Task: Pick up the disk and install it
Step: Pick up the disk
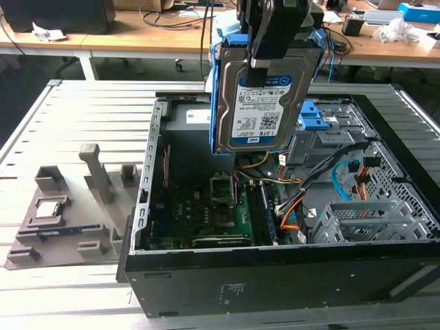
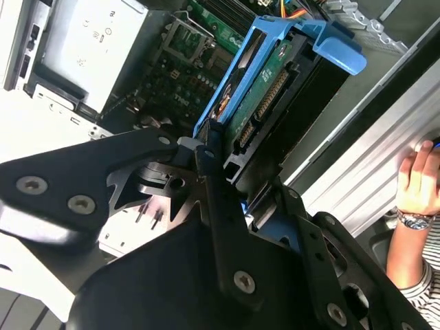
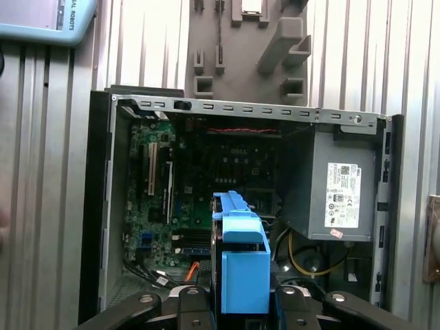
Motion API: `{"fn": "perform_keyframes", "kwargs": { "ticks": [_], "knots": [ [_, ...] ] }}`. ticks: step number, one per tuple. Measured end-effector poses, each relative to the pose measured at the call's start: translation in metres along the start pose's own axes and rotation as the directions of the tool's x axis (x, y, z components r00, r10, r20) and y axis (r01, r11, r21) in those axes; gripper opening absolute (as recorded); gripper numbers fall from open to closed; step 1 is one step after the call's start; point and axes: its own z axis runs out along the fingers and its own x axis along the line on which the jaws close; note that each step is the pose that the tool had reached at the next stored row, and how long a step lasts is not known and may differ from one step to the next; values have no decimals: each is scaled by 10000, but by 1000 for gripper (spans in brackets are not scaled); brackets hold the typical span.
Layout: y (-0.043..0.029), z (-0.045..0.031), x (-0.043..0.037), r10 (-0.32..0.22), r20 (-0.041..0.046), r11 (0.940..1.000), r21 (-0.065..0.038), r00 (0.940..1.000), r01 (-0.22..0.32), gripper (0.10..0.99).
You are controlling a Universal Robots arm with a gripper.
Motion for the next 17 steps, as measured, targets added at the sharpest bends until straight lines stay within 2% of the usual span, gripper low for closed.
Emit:
{"fn": "perform_keyframes", "kwargs": {
  "ticks": [17],
  "knots": [
    [11,39,194,-1,1,10000,0,10000,1,369]
  ]
}}
